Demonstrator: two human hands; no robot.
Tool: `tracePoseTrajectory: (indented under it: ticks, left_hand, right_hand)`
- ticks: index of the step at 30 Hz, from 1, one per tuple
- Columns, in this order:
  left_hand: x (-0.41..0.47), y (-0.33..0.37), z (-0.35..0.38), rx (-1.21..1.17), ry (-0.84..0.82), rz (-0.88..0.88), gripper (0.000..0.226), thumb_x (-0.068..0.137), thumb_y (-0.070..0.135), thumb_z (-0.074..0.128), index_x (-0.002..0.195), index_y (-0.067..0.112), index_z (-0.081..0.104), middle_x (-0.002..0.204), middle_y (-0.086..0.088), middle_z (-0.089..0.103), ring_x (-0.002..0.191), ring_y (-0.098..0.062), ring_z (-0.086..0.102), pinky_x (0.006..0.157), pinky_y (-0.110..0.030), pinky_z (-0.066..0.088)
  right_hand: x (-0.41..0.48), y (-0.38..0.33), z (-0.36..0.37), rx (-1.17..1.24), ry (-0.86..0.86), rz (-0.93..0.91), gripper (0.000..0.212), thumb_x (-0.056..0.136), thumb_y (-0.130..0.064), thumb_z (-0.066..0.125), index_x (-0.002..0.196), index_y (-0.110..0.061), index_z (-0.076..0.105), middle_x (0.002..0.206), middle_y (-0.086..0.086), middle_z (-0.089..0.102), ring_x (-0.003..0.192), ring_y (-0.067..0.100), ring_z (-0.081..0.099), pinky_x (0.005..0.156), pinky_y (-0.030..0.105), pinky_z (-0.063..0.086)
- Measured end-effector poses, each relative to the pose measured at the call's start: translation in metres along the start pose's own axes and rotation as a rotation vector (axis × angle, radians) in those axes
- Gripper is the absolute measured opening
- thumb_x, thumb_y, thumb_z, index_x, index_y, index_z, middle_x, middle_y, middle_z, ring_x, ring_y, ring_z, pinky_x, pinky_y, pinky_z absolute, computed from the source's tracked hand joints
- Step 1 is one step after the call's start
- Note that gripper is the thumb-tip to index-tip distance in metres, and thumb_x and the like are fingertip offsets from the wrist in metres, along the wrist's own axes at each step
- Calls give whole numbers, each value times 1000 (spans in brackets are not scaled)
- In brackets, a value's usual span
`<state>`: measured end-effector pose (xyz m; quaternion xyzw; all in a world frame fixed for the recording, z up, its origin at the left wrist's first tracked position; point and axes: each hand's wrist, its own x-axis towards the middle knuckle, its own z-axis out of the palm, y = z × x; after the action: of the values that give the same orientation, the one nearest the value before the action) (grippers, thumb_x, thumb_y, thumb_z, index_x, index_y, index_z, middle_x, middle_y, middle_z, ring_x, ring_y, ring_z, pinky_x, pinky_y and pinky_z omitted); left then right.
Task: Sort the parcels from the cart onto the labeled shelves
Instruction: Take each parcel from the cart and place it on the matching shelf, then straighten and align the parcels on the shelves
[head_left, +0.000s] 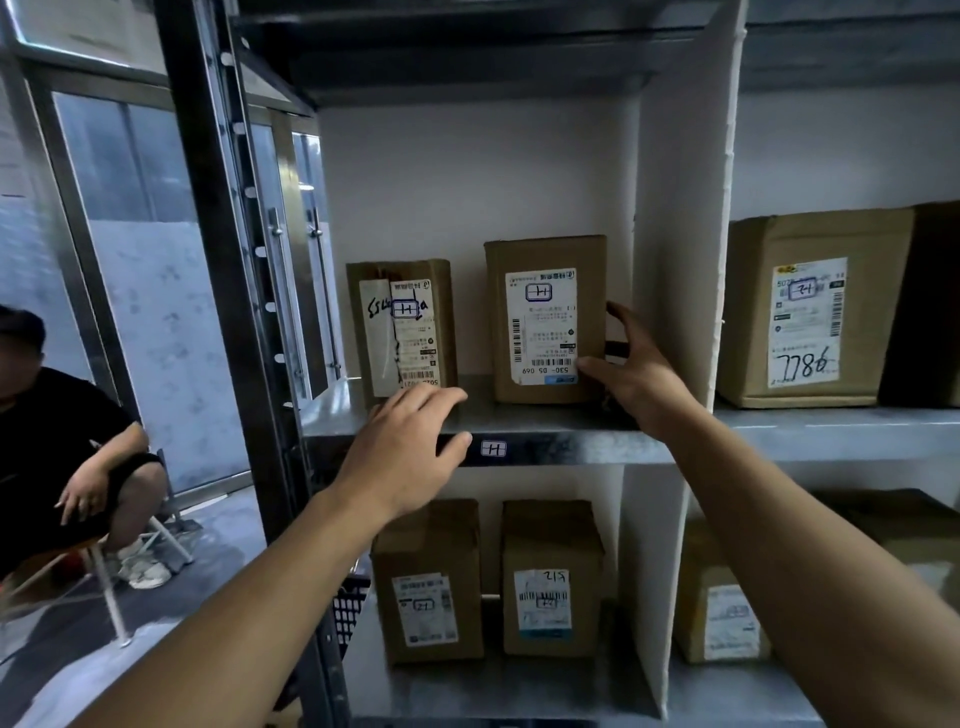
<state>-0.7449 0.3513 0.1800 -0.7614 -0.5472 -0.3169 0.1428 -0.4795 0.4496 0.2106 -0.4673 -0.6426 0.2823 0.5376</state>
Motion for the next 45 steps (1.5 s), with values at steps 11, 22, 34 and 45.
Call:
tracePoseTrajectory:
  ticks: [11,22,34,45]
  left_hand:
    - [-6,4,-1,-14,10,2,49,96,40,52,142,26,43,141,5,48,134,-14,39,110,-37,36]
    - [-19,25,7,-32,40,10,50,96,39,52,143,26,41,134,4,51,124,-16,45,102,-36,41]
    - [-38,109,30,-19,47,-20,50,95,40,54,142,28,42,135,5,51,126,-15,44,103,-38,39]
    - [-72,214,36,-26,54,-149,48,95,32,57,140,21,47,135,-1,52,125,-20,45,101,-39,41]
  right_hand:
    - [-2,0,4,-174,110,-1,70,94,-25,67,150,-45,30,137,1,56,80,18,65,52,29,52]
    - [-66,-6,-2,-390,207,-259,49,99,-30,60,146,-23,46,137,9,55,119,17,54,93,25,42]
    - [-149,30,-70,-772,166,-526,39,94,-31,62,130,-15,59,125,8,62,114,26,57,89,35,50]
    - [-208,30,-170,-887,-16,-481,50,98,-42,54,142,-18,49,141,10,53,126,28,51,98,44,51]
